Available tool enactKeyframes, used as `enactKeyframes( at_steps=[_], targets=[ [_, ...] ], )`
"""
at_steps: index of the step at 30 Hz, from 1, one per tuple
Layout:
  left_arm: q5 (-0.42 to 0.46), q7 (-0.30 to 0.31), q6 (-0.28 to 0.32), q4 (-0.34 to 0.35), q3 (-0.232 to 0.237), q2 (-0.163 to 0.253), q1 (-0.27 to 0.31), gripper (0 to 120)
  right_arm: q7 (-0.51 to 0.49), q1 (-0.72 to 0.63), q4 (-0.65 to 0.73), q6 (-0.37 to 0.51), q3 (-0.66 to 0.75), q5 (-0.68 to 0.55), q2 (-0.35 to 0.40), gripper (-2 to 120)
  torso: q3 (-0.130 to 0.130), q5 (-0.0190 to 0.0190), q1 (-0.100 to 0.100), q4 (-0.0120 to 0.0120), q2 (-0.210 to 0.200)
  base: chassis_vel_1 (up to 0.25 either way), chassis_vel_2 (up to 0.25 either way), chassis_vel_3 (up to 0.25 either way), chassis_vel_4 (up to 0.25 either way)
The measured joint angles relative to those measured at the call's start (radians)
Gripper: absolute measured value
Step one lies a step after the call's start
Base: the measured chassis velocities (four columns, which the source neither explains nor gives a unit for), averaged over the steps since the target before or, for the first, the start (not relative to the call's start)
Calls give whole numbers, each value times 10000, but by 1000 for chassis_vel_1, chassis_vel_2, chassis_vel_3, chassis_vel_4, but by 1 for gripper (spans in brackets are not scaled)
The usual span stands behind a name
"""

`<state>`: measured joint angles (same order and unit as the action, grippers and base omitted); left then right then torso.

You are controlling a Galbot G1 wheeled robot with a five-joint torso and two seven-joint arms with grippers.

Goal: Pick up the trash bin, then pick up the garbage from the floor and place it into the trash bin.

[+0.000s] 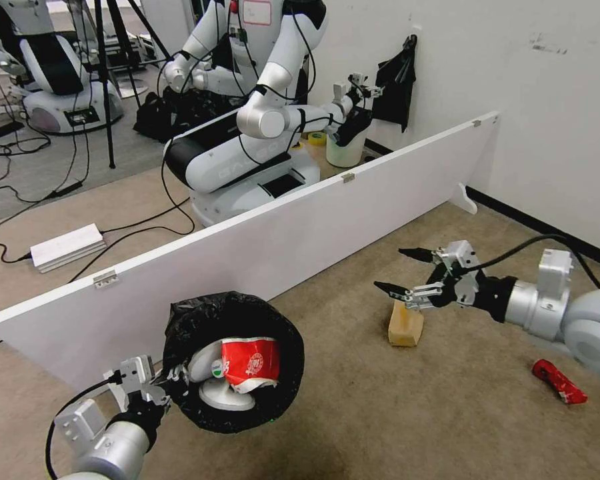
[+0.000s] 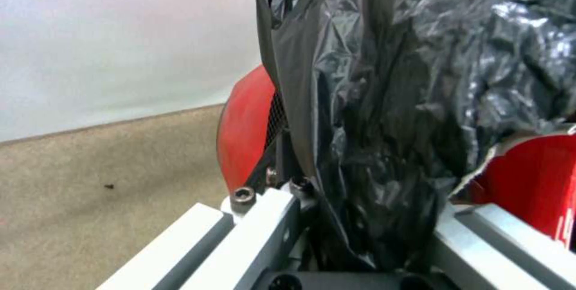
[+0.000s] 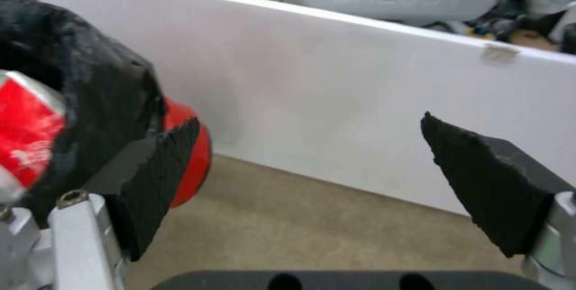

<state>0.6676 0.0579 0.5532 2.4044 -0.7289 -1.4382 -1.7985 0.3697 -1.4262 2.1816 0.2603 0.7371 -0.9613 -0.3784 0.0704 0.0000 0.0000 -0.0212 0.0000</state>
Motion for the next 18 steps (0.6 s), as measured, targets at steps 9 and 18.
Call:
enactKeyframes(
  at_steps=[9,18],
  targets=[
    [98,-76,-8,-128,11,382,130,0,39,-2146,297,-439,2171,658,-751,95,0,0,0,0,0,0,0,0,0],
    [104,-124,-56,-228,157,698,312,0,195,-3619,699,-793,3478,1426,-1745,95,0,-1,0,-1,0,0,0,0,0]
  ],
)
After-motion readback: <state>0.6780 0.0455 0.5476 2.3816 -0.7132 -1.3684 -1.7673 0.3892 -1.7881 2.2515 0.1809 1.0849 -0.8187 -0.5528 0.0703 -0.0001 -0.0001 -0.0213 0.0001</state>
